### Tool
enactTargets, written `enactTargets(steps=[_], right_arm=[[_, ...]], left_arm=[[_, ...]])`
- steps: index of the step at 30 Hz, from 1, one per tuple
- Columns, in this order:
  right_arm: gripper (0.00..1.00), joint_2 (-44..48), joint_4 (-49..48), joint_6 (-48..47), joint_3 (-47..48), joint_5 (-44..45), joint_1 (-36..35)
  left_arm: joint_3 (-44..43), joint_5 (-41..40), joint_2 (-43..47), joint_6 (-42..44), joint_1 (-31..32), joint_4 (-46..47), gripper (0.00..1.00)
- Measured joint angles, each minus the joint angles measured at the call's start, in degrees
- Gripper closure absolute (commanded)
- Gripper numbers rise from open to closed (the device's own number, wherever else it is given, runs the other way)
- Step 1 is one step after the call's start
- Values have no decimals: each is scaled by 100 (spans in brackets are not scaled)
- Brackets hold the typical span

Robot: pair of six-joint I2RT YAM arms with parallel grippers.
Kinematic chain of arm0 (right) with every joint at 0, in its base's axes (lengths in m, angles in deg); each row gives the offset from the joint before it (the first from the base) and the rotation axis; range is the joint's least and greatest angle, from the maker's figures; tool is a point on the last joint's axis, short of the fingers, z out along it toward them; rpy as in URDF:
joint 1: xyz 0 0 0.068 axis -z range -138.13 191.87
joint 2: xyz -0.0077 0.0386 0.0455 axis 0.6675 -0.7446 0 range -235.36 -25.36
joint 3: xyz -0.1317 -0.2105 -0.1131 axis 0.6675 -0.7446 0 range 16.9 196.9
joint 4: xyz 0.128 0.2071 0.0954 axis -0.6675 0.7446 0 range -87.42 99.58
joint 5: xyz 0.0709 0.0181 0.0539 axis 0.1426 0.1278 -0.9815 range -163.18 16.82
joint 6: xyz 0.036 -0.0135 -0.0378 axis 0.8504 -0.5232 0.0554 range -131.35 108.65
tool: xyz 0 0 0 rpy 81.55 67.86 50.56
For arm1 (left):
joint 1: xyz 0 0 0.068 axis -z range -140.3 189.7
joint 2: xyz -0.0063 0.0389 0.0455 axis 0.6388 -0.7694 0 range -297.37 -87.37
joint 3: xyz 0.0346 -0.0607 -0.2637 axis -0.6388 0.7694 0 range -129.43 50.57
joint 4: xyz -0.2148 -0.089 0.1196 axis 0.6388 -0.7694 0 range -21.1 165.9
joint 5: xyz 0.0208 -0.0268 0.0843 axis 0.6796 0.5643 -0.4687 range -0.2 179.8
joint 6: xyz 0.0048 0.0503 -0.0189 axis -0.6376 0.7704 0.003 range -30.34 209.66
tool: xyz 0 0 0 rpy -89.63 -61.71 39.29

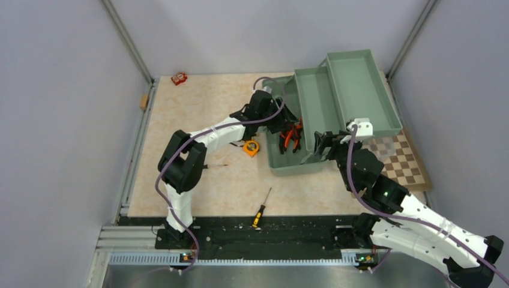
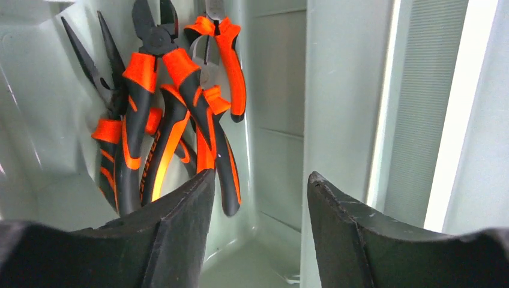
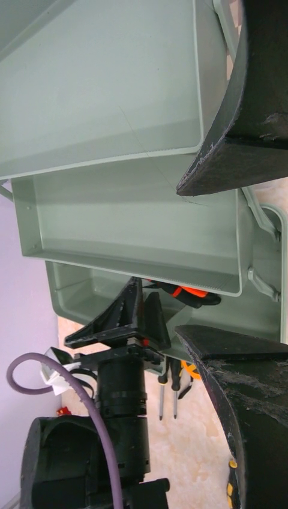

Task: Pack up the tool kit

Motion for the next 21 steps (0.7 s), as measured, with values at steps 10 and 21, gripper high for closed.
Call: enactTargets(steps=[10, 21], right_arm=[[22, -308, 269, -81, 142, -448, 0], [23, -1274, 1040, -44, 1335, -1926, -2]], left_arm=[[-42, -640, 905, 789, 0, -354, 13], [619, -1851, 3646, 1982, -1032, -1235, 1]])
